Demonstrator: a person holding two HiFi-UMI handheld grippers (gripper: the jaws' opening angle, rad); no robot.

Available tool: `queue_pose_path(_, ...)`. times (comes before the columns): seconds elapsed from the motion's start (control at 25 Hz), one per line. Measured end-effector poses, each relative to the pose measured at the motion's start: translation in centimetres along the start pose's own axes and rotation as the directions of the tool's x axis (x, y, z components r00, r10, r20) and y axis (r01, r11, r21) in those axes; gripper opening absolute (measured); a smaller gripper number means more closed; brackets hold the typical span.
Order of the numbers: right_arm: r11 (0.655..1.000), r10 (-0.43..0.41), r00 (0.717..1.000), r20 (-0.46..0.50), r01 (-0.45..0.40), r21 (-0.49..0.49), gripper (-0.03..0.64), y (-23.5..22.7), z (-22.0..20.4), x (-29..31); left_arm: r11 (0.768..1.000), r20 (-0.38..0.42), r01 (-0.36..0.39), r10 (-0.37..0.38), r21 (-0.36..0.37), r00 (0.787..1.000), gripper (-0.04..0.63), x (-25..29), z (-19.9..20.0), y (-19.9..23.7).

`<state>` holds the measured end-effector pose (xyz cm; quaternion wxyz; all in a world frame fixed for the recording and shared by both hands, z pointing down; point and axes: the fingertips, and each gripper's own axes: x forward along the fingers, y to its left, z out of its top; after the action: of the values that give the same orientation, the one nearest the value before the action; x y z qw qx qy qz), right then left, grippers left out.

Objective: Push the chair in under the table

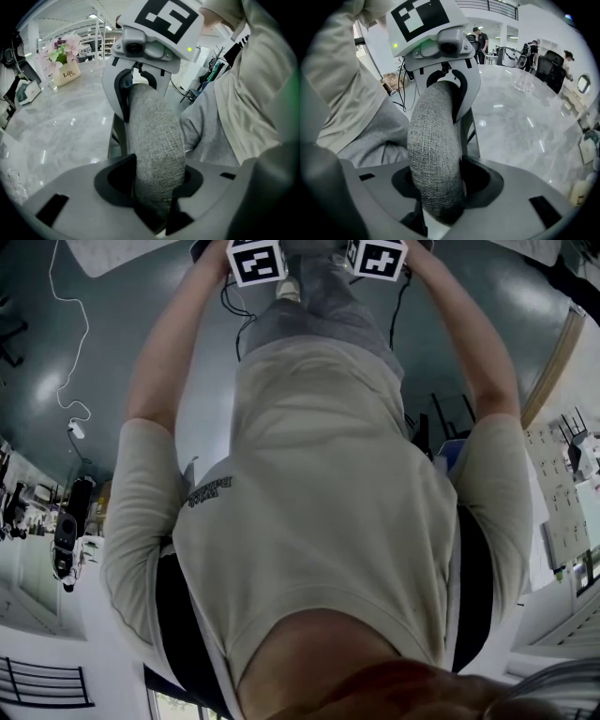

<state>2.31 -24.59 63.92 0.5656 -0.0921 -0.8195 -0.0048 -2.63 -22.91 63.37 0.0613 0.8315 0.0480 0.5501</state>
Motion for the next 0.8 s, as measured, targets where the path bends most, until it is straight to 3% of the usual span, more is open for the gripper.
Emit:
queue_pose_path(0.36,0.998,0.058,0.998,-0.009,-0.058,0.017,0.222,0.1,-0.5,-0.1,1.0,-0.004,0.015,-0.015,-0.014,1.0,0.173,0.1,0.4,0.1)
queue_pose_path(0.6,0.996,0.088,0.996,0.018,-0.089,0.027,0.224,0.7,0.4,-1.7,0.995,-0.032,0.051,-0.054,-0.086,0.998,0.179,-0.8,-0.8,-1.1)
queue_pose_path(0.72,0.994,0.096,0.994,0.053,-0.099,0.052,0.222,1.0,1.5,-4.6,0.989,0.017,0.049,-0.047,-0.143,0.999,0.179,-3.7,-0.5,-1.7)
queue_pose_path(0.8,0.993,0.081,0.992,0.094,-0.088,0.073,0.208,0.6,2.3,-6.8,0.98,0.096,0.042,-0.023,-0.193,0.995,0.178,-6.4,0.7,-1.6)
